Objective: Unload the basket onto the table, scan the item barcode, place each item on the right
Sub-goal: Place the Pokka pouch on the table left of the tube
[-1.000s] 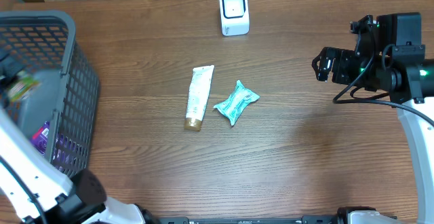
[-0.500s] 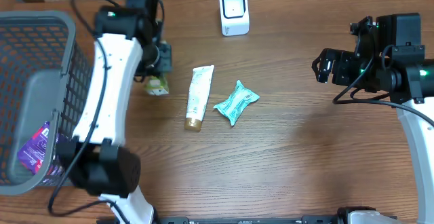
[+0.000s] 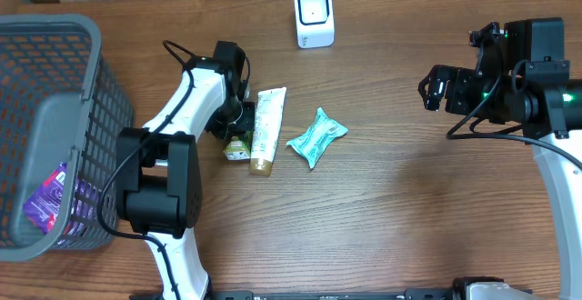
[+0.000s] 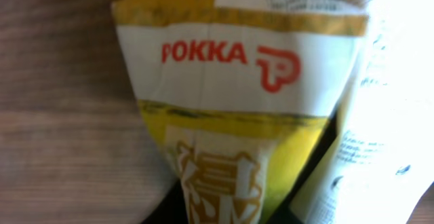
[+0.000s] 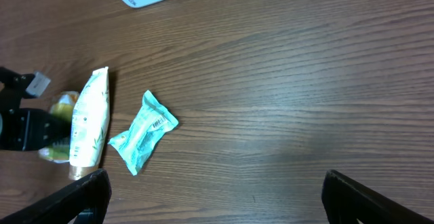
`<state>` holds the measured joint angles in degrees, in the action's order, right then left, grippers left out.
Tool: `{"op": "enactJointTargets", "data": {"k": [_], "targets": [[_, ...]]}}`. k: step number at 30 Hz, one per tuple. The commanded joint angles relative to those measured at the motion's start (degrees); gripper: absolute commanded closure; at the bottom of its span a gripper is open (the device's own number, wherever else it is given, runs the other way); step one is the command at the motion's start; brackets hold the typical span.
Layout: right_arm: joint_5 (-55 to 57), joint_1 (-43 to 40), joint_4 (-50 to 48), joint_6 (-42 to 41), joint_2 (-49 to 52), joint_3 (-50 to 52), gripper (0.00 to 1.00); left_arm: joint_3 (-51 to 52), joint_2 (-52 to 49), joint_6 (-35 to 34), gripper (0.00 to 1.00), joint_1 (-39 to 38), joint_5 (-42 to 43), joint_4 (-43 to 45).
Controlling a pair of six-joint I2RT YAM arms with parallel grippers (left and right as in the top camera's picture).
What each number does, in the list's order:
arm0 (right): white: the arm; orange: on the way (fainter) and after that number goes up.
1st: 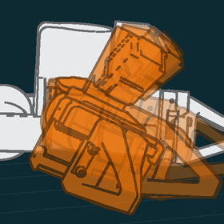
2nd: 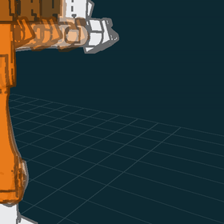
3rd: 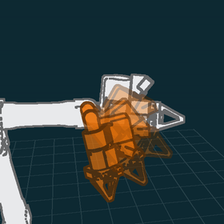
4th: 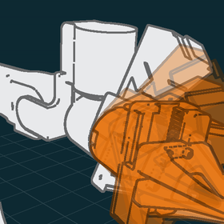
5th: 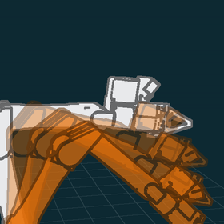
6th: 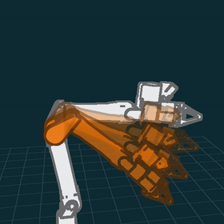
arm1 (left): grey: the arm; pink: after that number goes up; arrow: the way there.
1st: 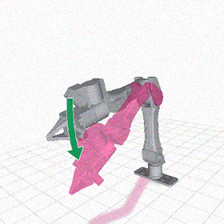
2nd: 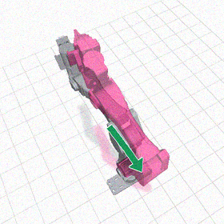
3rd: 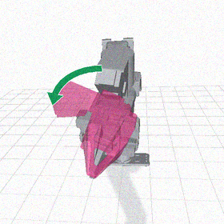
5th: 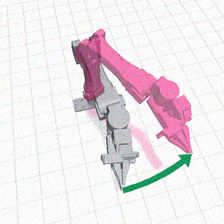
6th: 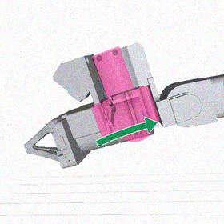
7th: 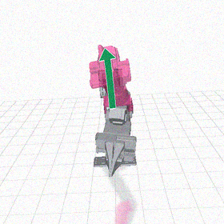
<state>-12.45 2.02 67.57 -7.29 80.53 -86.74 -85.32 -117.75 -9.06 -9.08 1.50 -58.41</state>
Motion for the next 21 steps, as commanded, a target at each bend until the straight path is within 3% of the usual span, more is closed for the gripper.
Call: {"op": "enactJointTargets", "data": {"k": [1, 7, 16, 21], "targets": [[0.39, 0.15, -0.11, 0.04, -0.02, -1.36, 0.0, 0.9, 0.28, -0.79, 0.46, -0.59, 0.92, 1.68], [0.37, 0.15, -0.02, 0.04, -0.02, -1.36, 0.0, -9.31, 0.46, -0.79, 0.46, 0.11, 0.39, -6.19], [0.37, 0.15, 0.31, 0.02, -0.02, -1.36, 0.0, -49.13, 0.46, -0.79, 0.47, 3.8, -0.98, -28.02], [0.37, 0.15, 0.24, 0.02, -0.02, -1.36, 0.0, -66.79, 2.71, -1.44, 0.48, 10.99, -1.86, -38.4]]}}
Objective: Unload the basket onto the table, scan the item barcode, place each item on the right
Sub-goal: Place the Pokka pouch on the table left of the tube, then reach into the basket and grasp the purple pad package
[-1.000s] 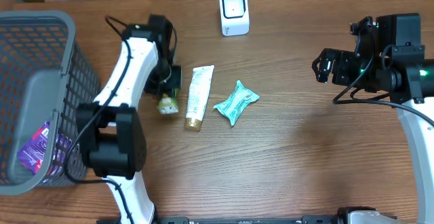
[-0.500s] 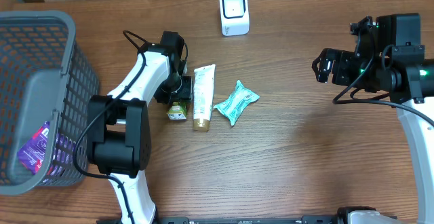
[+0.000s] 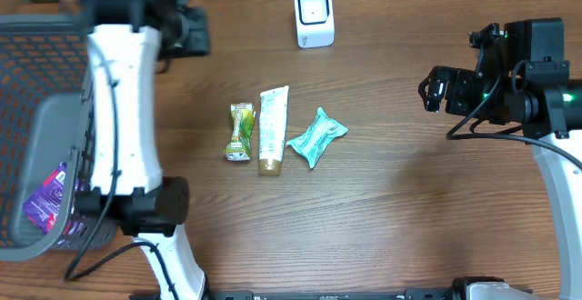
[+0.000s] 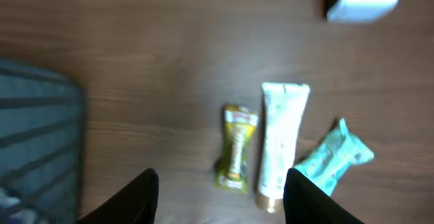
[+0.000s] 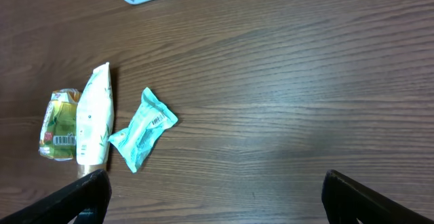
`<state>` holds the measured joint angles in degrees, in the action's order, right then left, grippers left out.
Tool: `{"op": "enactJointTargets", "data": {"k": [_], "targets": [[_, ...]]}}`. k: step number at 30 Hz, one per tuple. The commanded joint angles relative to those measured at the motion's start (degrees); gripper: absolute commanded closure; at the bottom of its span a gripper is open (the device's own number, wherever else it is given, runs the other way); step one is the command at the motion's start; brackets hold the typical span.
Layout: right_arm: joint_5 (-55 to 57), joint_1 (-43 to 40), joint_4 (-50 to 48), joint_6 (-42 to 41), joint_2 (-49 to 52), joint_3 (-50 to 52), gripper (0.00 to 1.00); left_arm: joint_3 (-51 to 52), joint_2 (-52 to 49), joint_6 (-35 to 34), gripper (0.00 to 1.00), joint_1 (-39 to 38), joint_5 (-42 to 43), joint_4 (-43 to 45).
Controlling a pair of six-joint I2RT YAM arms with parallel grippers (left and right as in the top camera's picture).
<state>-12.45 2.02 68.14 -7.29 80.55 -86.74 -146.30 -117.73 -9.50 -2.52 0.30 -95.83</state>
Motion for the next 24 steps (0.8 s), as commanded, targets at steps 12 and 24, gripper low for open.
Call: {"op": "enactJointTargets", "data": {"k": [12, 24], "targets": [[0.35, 0.15, 0.66, 0.02, -0.04, -1.36, 0.0, 16.41, 22.38, -5.73, 0.52, 38.12, -2.6, -0.96], [0.35, 0.15, -1.03, 0.04, -0.04, -0.35, 0.0, 50.45, 22.69, -8.59, 0.1, 47.87, -9.38, 21.03]]}}
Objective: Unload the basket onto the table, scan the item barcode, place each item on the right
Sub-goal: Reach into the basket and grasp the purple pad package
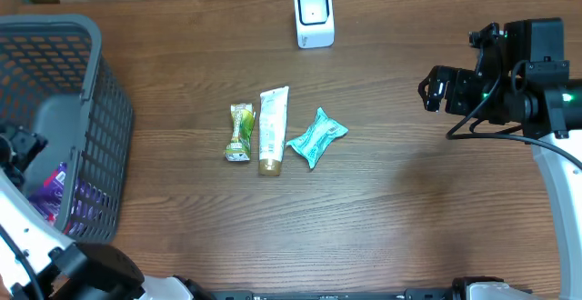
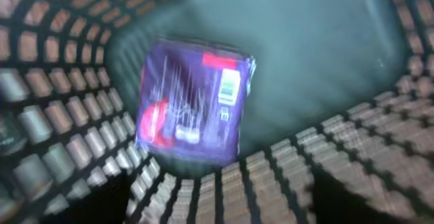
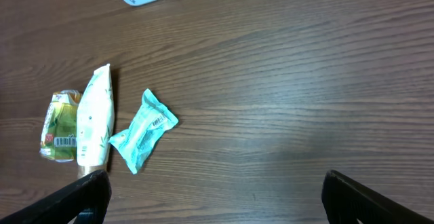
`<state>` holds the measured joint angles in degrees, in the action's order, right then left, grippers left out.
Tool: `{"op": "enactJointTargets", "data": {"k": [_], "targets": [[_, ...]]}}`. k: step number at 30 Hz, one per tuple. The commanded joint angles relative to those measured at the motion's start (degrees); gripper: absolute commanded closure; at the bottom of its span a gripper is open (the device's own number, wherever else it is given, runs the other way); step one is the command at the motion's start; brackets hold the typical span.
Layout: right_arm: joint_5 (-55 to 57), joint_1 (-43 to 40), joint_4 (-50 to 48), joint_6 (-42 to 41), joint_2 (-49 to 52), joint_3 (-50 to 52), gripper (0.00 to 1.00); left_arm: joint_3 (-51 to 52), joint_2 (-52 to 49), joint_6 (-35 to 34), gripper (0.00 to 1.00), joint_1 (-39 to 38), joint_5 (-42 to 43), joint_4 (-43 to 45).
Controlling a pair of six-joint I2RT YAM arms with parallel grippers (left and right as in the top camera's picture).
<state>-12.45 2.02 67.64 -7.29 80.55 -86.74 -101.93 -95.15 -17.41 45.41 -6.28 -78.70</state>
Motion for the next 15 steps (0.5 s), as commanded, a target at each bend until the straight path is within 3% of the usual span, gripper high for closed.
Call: {"op": "enactJointTargets", "data": {"k": [1, 5, 15], "targets": [[0.35, 0.15, -0.55, 0.04, -0.04, -0.09, 0.0, 8.41, 0.02, -0.59, 0.09, -0.11, -2.69, 6.01], [0.35, 0.15, -0.57, 0.02, -0.02, 0.96, 0.0, 19.93, -0.17, -0.59, 0.08, -0.09, -2.73, 16.5], [-0.24, 0.15, -0.94, 0.0, 0.81, 0.96, 0.0, 33.77, -0.2, -0.63, 0.2, -0.04, -4.66, 31.32]]}}
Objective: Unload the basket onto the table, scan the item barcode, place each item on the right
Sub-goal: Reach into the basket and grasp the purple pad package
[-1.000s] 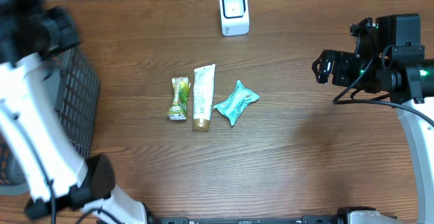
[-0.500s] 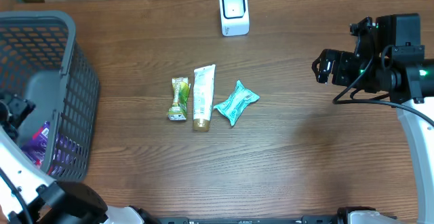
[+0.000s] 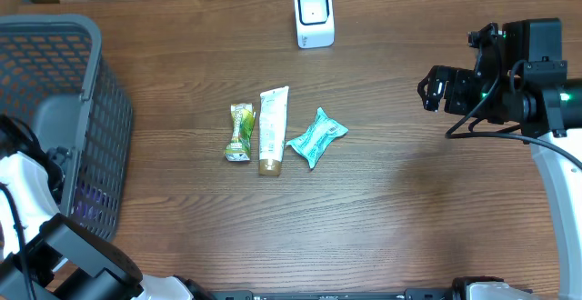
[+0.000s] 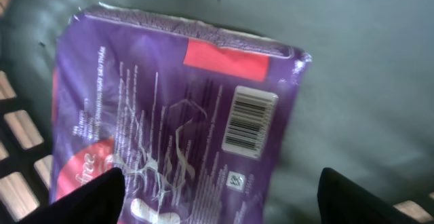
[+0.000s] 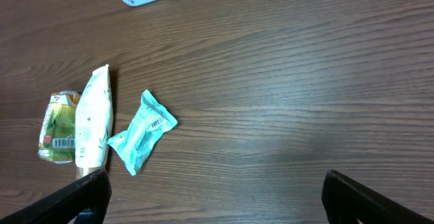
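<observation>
A purple packet [image 4: 169, 115] with a white barcode label [image 4: 249, 121] lies on the grey floor of the mesh basket [image 3: 55, 29]. My left gripper [image 4: 220, 207] hangs close over it, open, one dark fingertip at each bottom corner of the wrist view, nothing between them. The white scanner [image 3: 314, 15] stands at the back of the table. My right gripper [image 5: 218, 203] is open and raised above the bare wood at the right, holding nothing.
In a row mid-table lie a yellow-green sachet [image 3: 239, 131], a white tube [image 3: 270, 129] and a teal packet [image 3: 316, 137]. The basket's tall walls surround my left gripper at the far left. A cardboard edge runs along the back.
My left gripper is much lower in the basket: the purple packet now fills the wrist view, where before mesh walls framed it. The right arm and the table items are unchanged.
My left gripper was first right at the yellow sachet beside the tube. Then the sachet lay free on the table and the left arm was up at the back left. After that the gripper looked down into the basket, and now it is close over the purple packet.
</observation>
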`<state>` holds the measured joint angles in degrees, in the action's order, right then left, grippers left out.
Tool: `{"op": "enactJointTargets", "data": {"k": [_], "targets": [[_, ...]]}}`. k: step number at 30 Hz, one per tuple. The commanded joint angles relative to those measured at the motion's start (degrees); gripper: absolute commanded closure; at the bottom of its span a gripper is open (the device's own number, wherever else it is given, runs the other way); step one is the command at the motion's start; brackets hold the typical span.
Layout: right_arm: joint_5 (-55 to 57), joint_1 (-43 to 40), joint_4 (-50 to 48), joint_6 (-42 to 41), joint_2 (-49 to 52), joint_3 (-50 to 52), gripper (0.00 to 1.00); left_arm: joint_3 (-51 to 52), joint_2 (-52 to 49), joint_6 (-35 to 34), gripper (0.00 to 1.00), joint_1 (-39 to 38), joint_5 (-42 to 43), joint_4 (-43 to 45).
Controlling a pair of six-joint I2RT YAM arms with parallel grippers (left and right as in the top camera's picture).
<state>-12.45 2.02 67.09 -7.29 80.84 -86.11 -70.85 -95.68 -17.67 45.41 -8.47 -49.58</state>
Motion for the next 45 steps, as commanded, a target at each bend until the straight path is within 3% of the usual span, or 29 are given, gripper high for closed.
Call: {"op": "enactJointTargets", "data": {"k": [1, 15, 16, 17, 21, 26, 30, 37, 45], "targets": [[-0.37, 0.15, -0.42, 0.0, 0.55, 0.33, 0.0, 3.19, 0.33, -0.37, 0.2, -0.04, -2.97, 2.99], [-0.57, 0.15, -0.42, 0.0, 0.74, 0.33, 0.0, 10.78, -0.28, -0.33, 0.29, -0.07, -4.17, 12.81], [-0.57, 0.15, -0.39, 0.0, 0.74, 0.33, 0.0, 10.78, -0.7, -0.35, 0.34, -0.04, -4.17, 12.81], [-0.57, 0.15, -0.37, 0.0, 0.74, 0.33, 0.0, 10.78, -1.51, -0.35, 0.52, -0.07, -4.15, 12.81], [-0.57, 0.15, -0.33, 0.0, 0.74, 0.33, 0.0, 10.75, -2.51, -0.35, 0.96, -0.07, -3.72, 12.61], [-0.57, 0.15, -0.04, 0.0, 0.74, 0.33, 0.0, 7.13, -1.77, -0.33, 0.96, -0.07, -3.72, 10.25], [-0.72, 0.15, -0.07, 0.0, 0.74, 0.33, 0.0, -3.17, -1.14, -0.33, 0.96, -0.07, -3.45, 1.75], [-0.96, 0.15, 0.11, -0.17, 0.74, 0.33, 0.0, -38.4, -1.14, 1.2, 0.96, -0.59, -2.62, -22.8], [-1.38, 0.15, 0.09, -0.17, 0.74, 0.33, 0.0, -68.24, -0.15, 8.9, 0.96, -7.08, 11.43, -34.27]]}}
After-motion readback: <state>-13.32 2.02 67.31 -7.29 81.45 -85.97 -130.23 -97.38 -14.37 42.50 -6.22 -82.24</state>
